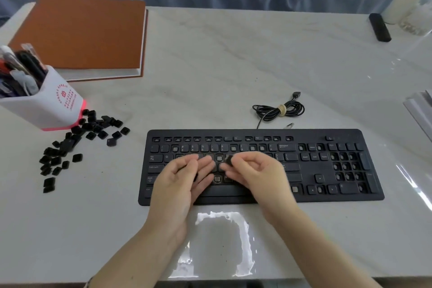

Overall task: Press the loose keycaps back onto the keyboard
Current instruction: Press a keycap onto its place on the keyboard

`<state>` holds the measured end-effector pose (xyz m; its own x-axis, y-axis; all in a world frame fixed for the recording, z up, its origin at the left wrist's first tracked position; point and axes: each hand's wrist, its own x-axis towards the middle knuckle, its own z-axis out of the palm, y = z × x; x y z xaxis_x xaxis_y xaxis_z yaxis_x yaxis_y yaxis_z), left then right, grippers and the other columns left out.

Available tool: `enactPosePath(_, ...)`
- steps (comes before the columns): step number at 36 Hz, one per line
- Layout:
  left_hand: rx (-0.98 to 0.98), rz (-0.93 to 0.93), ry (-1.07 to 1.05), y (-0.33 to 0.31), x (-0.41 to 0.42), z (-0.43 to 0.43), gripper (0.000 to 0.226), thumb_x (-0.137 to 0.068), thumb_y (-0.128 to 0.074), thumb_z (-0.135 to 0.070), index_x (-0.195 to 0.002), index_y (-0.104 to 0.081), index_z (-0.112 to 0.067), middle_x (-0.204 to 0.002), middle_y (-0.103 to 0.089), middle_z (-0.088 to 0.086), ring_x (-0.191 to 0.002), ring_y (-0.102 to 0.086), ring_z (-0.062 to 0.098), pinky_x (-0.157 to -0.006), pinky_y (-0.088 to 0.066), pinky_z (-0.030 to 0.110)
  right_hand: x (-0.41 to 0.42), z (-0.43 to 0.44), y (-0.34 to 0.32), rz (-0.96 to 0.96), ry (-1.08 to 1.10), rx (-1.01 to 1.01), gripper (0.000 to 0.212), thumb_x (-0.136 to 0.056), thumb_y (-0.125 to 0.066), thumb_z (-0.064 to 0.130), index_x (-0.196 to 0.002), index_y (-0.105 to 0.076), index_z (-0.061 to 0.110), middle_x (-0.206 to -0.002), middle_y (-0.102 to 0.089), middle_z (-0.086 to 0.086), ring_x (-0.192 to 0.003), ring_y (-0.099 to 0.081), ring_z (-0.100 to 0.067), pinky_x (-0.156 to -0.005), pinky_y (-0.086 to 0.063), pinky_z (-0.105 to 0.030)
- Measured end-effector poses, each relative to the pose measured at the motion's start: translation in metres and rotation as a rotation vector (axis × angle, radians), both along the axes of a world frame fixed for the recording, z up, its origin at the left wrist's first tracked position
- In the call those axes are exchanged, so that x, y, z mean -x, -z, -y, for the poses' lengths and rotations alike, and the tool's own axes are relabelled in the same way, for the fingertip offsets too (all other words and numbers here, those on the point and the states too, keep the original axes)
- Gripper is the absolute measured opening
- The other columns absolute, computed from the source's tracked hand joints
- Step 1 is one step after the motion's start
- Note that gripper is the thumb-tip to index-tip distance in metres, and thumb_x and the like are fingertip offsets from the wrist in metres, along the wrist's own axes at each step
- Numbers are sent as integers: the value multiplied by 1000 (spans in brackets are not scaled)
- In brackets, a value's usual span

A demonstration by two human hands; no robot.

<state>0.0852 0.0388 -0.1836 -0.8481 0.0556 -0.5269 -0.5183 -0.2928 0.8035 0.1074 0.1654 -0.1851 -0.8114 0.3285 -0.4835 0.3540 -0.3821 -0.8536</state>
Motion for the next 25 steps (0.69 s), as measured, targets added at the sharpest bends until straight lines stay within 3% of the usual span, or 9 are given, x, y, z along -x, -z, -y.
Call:
enactPosePath(3,155,-79,34,0,1,10,9,-95,-51,-11,-92,-59,-8,-84,-74,2,-52,-60,2,-46,-45,12,-7,-22,-1,13,19,-60,13,-85,-59,-4,-80,-65,6,-65,-70,-3,-73,-71,-17,-70,-55,-17)
enactPosePath(5,235,-126,47,4,1,16,10,-95,-52,-10,-90,-60,-7,-80,-74,0,-44,-45,1,-42,-38,10,-13,-36,0,31,20,-147,16,-86,-59,-2,-83,-68,11,-66,-71,-1,-73,-71,-14,-75,-54,-16)
enactPosePath(9,304,-146,63,12,2,25,15,-95,-51,-8,-90,-63,-14,-85,-73,-2,-52,-46,0,-48,-40,10,-23,-54,4,47,17,-295,22,-81,-67,1,-88,-69,21,-69,-68,3,-64,-65,-4,-74,-51,-11)
enactPosePath(14,290,-115,89,15,2,29,27,-95,-45,1,-98,-61,-20,-97,-68,-2,-70,-56,4,-63,-45,17,-33,-63,9,45,-12,-470,26,-73,-75,3,-82,-68,27,-55,-55,2,-55,-52,0,-62,-43,-2)
enactPosePath(19,248,-120,115,13,1,32,27,-96,-44,1,-102,-59,-20,-100,-70,-3,-81,-68,4,-59,-50,12,-39,-64,17,33,-38,-627,30,-70,-77,0,-89,-68,22,-70,-65,2,-60,-59,4,-65,-44,-2)
enactPosePath(22,268,-142,114,14,-1,34,17,-96,-48,-7,-101,-59,-18,-93,-74,-4,-76,-69,7,-61,-50,18,-42,-63,21,8,-74,-758,32,-67,-79,3,-77,-66,30,-67,-65,5,-56,-57,1,-61,-42,-2)
enactPosePath(25,378,-229,139,16,-3,36,14,-96,-49,-11,-91,-62,-10,-82,-74,-3,-59,-62,7,-60,-47,22,-41,-58,26,-64,-128,-816,38,-67,-79,0,-73,-64,35,-66,-63,7,-58,-57,-1,-61,-42,-3)
